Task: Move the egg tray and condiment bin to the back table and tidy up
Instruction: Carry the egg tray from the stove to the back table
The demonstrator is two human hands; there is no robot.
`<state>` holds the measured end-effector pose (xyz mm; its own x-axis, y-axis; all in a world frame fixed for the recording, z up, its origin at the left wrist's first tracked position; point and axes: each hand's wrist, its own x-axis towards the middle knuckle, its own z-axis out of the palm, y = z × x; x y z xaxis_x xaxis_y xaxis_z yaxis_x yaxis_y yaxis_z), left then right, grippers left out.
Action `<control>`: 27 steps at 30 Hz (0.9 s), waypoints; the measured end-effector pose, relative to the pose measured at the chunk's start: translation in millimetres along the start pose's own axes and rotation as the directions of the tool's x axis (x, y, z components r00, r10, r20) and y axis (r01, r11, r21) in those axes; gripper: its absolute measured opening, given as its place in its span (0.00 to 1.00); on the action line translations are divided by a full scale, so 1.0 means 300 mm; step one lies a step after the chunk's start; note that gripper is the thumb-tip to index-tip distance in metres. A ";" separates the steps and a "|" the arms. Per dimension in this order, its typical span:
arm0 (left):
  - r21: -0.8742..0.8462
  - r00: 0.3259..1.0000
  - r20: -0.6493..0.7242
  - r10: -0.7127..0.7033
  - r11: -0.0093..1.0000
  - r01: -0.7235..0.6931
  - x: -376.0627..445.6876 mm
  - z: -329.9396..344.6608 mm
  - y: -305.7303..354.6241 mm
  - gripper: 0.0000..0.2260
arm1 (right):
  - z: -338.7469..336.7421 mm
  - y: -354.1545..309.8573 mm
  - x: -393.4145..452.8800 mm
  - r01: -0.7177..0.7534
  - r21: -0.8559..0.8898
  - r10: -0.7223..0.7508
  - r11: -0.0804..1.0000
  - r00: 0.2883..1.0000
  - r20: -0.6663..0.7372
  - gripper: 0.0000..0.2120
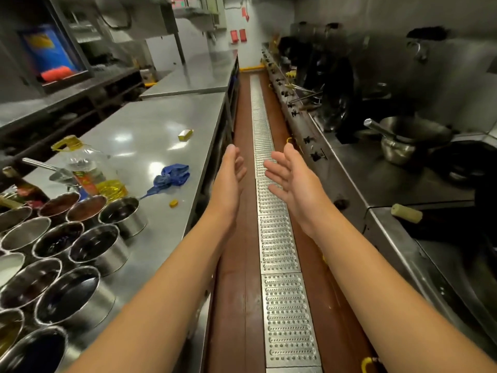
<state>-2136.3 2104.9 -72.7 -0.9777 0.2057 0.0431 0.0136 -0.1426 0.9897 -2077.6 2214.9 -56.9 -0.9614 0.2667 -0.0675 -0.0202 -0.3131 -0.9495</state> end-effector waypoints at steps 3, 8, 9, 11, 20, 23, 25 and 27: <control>0.044 1.000 -0.014 0.003 0.999 -0.002 0.080 0.021 -0.027 0.24 | -0.024 0.020 0.100 -0.029 0.009 0.029 1.000 0.999 0.035 0.25; 0.060 0.999 -0.028 0.014 0.998 -0.013 0.265 0.009 -0.072 0.24 | -0.021 0.041 0.314 -0.052 0.015 0.052 0.999 0.998 0.033 0.26; 0.068 0.999 -0.029 0.018 0.998 -0.016 0.317 -0.001 -0.081 0.24 | -0.011 0.047 0.371 -0.050 0.004 0.050 0.999 0.998 0.036 0.26; 0.057 0.999 -0.038 0.010 0.998 -0.008 0.440 -0.028 -0.096 0.24 | 0.018 0.059 0.487 -0.043 -0.027 0.044 0.999 0.998 0.042 0.26; -0.007 0.998 0.051 0.021 1.000 -0.021 0.927 -0.047 -0.071 0.18 | 0.091 0.014 0.920 0.015 -0.094 -0.017 0.995 1.000 -0.022 0.26; -0.011 0.995 0.099 0.008 1.000 -0.007 1.034 -0.009 -0.082 0.19 | 0.076 0.001 1.024 0.016 -0.115 -0.022 0.993 0.998 -0.051 0.27; -0.004 0.994 0.111 -0.001 1.000 0.002 1.116 0.018 -0.096 0.28 | 0.056 -0.006 1.106 0.013 -0.125 -0.021 0.992 0.998 -0.066 0.27; 0.012 0.993 0.119 -0.013 1.000 0.012 1.199 0.046 -0.101 0.32 | 0.034 -0.013 1.192 0.010 -0.124 -0.019 0.992 0.997 -0.072 0.27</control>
<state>-2485.5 2196.7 -85.4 -0.9457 0.3218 0.0459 0.0043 -0.1287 0.9917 -2424.1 2302.2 -74.3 -0.9386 0.3377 -0.0712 0.0044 -0.1947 -0.9809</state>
